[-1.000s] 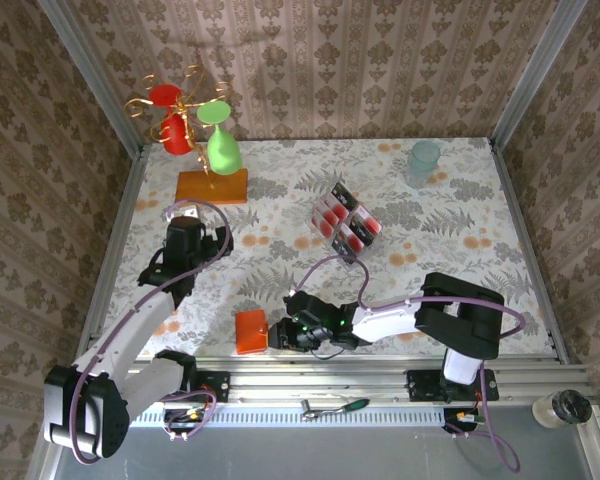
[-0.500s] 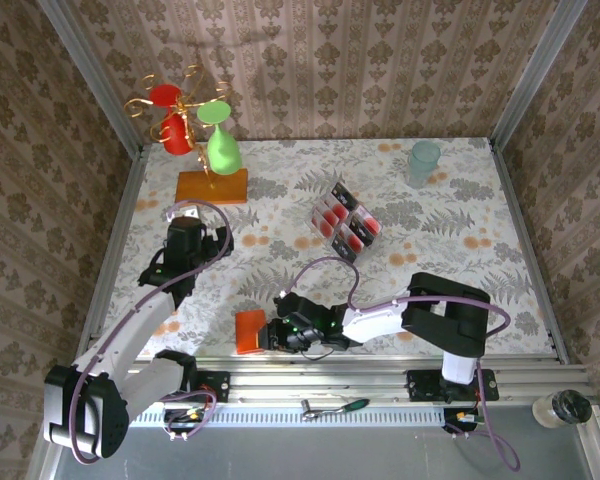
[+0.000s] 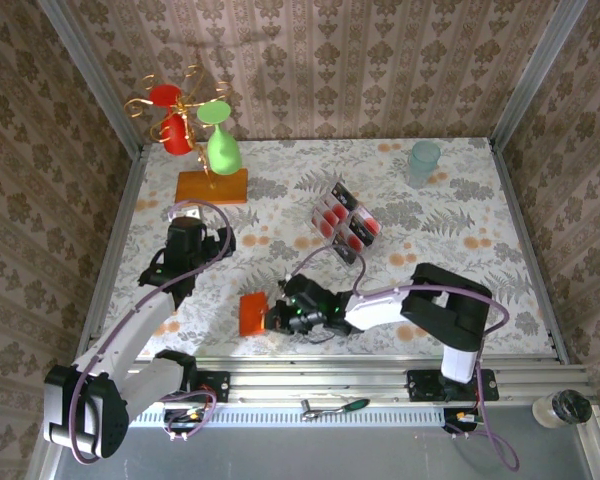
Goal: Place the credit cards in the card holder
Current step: Pick up the card holder from the bottom-center of the table.
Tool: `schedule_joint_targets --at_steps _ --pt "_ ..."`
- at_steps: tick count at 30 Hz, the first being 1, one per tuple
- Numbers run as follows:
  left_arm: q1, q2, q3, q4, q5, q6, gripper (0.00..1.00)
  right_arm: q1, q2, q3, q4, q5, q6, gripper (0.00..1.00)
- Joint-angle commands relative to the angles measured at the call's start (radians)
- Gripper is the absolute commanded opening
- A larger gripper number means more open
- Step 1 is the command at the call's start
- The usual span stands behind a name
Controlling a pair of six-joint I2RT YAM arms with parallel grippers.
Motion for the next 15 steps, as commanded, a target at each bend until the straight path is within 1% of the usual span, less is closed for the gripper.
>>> schedule_joint_targets --at_steps 1,6,8,10,12,15 --pt "-0.009 0.009 0.013 0.007 0.129 -0.055 1.00 -0.084 -0.119 -0.010 -0.029 -0.067 -0.100 0.00" --pt "-0.026 0.018 -0.002 0.079 0.277 -0.182 1.00 -0.211 -0.223 0.020 -0.149 -0.152 -0.193 0.00" --pt "-0.034 0.036 -0.009 0.116 0.327 -0.231 1.00 -0.256 -0.253 0.025 -0.171 -0.184 -0.218 0.00" --pt "-0.037 0.066 -0.003 0.141 0.378 -0.279 1.00 -0.296 -0.281 0.022 -0.174 -0.213 -0.229 0.00" --pt "-0.042 0.099 0.004 0.180 0.434 -0.325 0.97 -0.333 -0.306 0.013 -0.165 -0.245 -0.235 0.00" --pt "-0.055 0.131 0.000 0.250 0.469 -0.393 0.95 -0.370 -0.333 -0.001 -0.146 -0.279 -0.234 0.00"
